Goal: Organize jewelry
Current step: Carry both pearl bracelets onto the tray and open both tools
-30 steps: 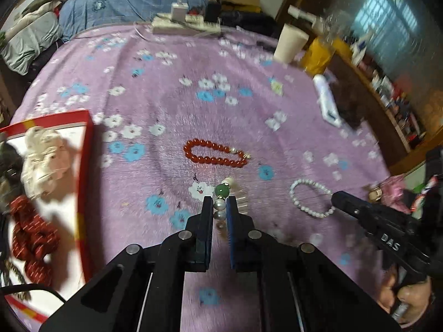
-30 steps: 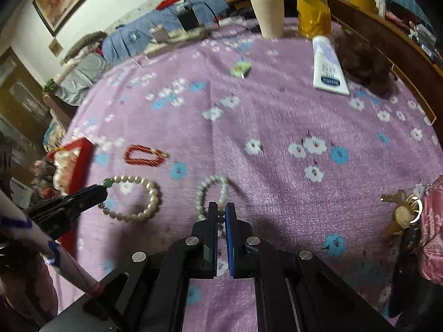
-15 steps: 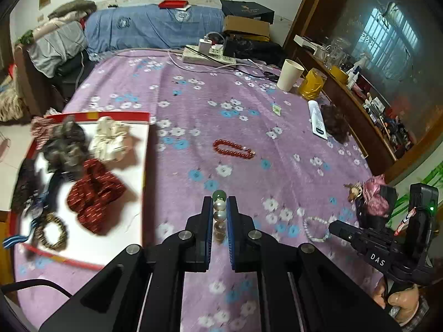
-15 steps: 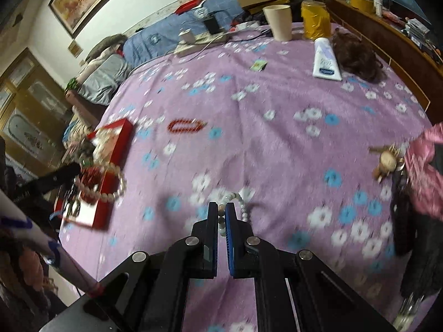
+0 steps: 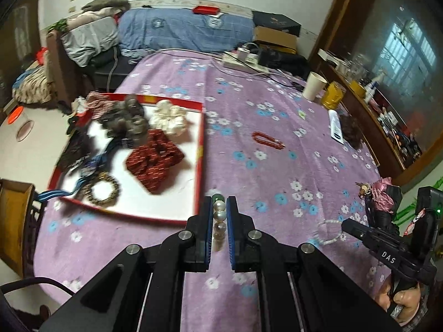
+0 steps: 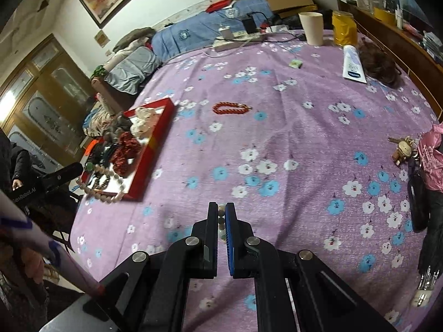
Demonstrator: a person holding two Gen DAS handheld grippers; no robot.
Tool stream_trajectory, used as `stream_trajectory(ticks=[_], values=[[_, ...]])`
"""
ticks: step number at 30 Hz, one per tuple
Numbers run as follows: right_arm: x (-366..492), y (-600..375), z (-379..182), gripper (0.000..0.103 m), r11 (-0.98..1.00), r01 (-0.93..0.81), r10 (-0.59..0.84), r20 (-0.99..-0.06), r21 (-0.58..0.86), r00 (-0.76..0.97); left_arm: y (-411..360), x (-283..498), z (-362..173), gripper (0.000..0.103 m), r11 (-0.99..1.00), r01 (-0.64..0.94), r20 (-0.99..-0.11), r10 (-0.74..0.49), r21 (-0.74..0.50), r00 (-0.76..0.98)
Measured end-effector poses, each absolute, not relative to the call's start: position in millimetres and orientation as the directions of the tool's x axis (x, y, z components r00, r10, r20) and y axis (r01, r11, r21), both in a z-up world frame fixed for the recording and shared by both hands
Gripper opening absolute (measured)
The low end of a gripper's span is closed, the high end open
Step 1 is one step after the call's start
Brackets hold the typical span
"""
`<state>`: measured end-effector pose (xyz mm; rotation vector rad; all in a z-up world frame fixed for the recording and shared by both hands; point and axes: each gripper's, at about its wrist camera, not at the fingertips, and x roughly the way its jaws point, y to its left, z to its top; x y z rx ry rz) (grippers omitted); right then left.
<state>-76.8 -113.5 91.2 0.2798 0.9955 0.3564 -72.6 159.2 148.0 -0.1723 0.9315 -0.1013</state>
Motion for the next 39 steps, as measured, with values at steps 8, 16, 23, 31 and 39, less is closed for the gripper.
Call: stream_trajectory(ticks=[8,16,23,31,39], values=[[-78,-89,103,0.005,0.886,-0.205,0.461,-0.736,0.416,0.497,208,-86,154,0.009,0.980,-0.080,-0.796,-0.099,-0.182,0.597],[-51,-39,111,0.006,0.870,-0.236,0.491,-0.729,0.432,0.477,253,-61,146,0.009,0.976,-0.085,-0.805,-0.114,-0.199,0.582],[-8,34,116,0.006,0.841,-0.268,0.541,-0.722,0.471,0.430,285,-12,139,0.009,0.977,-0.037,-0.801,-0.152,-0.211,0.579],[31,110,98,0.006,0.813,-0.294,0.581,-0.730,0.502,0.360,308,43,96,0.009,0.973,-0.038,-0.850,-0.177,-0.226,0.496],[36,127,51,0.006,0.864,-0.239,0.500,-0.815,0.444,0.293,316,56,66,0.009,0.975,-0.030,-0.873,-0.184,-0.221,0.451]])
